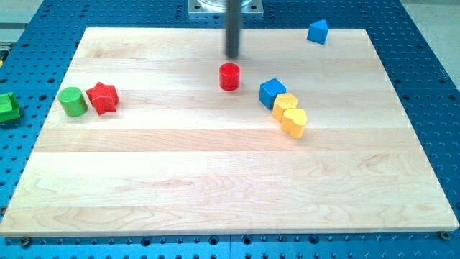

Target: Place the red circle diagonally to the bottom left side of the blue triangle

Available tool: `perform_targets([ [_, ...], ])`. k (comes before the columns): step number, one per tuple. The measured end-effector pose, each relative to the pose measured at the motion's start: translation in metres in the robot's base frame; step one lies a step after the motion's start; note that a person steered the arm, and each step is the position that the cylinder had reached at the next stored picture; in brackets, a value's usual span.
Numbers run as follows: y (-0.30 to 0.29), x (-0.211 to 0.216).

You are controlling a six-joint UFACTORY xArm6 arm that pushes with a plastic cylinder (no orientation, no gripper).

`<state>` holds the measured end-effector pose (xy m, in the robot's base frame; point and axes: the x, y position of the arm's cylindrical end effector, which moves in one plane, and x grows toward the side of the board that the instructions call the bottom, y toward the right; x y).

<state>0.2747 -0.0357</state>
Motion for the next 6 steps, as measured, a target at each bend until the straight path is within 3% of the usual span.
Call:
perform_targets([
  [1,-0.020,0.079],
  [2,0.018,0.094],
  [4,0.145,0.017],
  [5,0.159,0.002],
  [6,0.153,0.061],
])
